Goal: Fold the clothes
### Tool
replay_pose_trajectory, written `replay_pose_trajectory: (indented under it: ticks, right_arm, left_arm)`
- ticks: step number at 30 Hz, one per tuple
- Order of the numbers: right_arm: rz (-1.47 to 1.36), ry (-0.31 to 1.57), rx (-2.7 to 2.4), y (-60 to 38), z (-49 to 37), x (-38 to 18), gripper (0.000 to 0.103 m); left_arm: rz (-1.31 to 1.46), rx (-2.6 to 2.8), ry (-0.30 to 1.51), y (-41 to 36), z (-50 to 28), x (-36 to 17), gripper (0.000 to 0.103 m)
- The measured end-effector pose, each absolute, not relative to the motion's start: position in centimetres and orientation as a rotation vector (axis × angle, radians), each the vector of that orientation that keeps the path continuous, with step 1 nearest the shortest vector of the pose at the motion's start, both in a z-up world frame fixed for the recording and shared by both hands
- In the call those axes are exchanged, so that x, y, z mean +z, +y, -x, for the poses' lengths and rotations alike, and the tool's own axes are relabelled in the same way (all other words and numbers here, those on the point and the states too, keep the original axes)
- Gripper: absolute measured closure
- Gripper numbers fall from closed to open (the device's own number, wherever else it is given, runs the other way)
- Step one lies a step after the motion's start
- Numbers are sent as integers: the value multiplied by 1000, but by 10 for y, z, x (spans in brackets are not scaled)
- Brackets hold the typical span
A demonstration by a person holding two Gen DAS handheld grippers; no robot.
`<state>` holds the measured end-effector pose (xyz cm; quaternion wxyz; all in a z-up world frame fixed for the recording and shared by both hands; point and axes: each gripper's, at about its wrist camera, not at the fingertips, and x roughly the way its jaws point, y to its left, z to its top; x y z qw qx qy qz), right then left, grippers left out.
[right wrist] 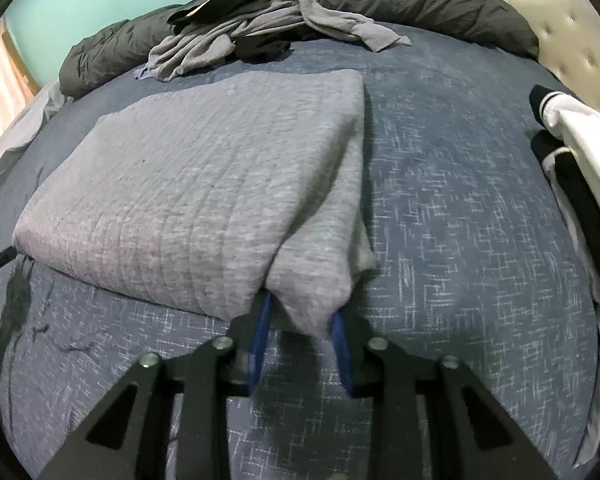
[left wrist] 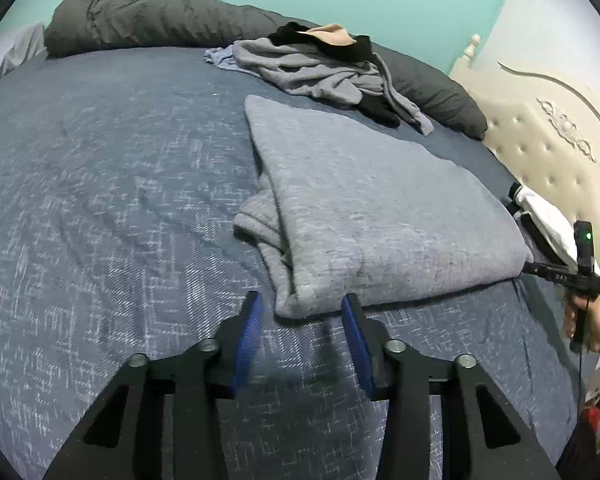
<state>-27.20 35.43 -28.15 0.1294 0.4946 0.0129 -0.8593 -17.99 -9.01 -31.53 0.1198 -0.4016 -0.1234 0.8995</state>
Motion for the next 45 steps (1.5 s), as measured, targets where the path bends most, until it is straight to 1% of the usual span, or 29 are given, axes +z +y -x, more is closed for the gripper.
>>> replay_pose_trajectory:
  ticks: [1,2,3,4,7,13,16,23,29,31,32,34,35,36,40,41,42,43,44,45]
  right_arm:
    - [-1437,43,-2493,353,272,-282,86]
    - [-1435,55,-2494,352,272,-282,90]
    - [-1434,67,-2495,351,271,-282,96]
    - [-1432,76,-2492,349,272,-281,96]
    - [-1428,121,-2514,348,272,-276,98]
    - [-1367,81,-2591,368,271,-254,99]
    - [-1374,34,-2577,377,274,-255,100]
    - [-1371,96,-2517,386,266,-253,100]
    - [-1395,37,-2483,384,274,-261,99]
    - [-1409,101,-2468,373,273,-265,98]
    - [-1419,127,-2467,370,273,-267,93]
    - [-1436,198,-2463,362,269,-273,91]
    - [-1444,234,-2461,358,268,-276,85]
    - [-1447,293,-2468,353,267,-278,81]
    - [-1424,402,-2452,338,267,-285,80]
    - [-1443,416,-2443,336,269,-289,81]
    - [-1465,455,-2446,333,270,-293,90]
    - [-1462,492,-2447,331,270,-295,96]
    - [-1459,529,-2448,329,269,-297,100]
    - [-1449,580,-2447,327,267,-298,101]
  left_arm:
    - [1173,2632,-335,-87,181,-315,87]
    - [1171,2636,-309,-84,182,-315,90]
    - [1169,2639,-288,-82,183,-315,96]
    - [1168,2643,-270,-79,184,-316,97]
    - [1165,2656,-313,-83,184,-318,98]
    - [1164,2661,-393,-99,180,-321,99]
    - [1169,2657,-416,-102,180,-324,99]
    - [1180,2633,-495,-112,187,-329,99]
    - [1184,2626,-498,-110,190,-330,99]
    - [1182,2629,-477,-108,191,-329,99]
    - [1182,2629,-466,-107,191,-328,99]
    - [1182,2627,-467,-107,191,-328,99]
    - [1181,2627,-469,-106,191,-328,99]
    - [1181,2627,-471,-106,191,-328,99]
    - [1181,2629,-472,-105,192,-329,99]
    - [1182,2630,-471,-105,192,-329,99]
    - [1183,2630,-469,-105,192,-329,99]
    - [1184,2631,-467,-105,192,-329,99]
    - [1185,2631,-465,-105,193,-329,99]
    - [1186,2631,-463,-105,193,-329,99]
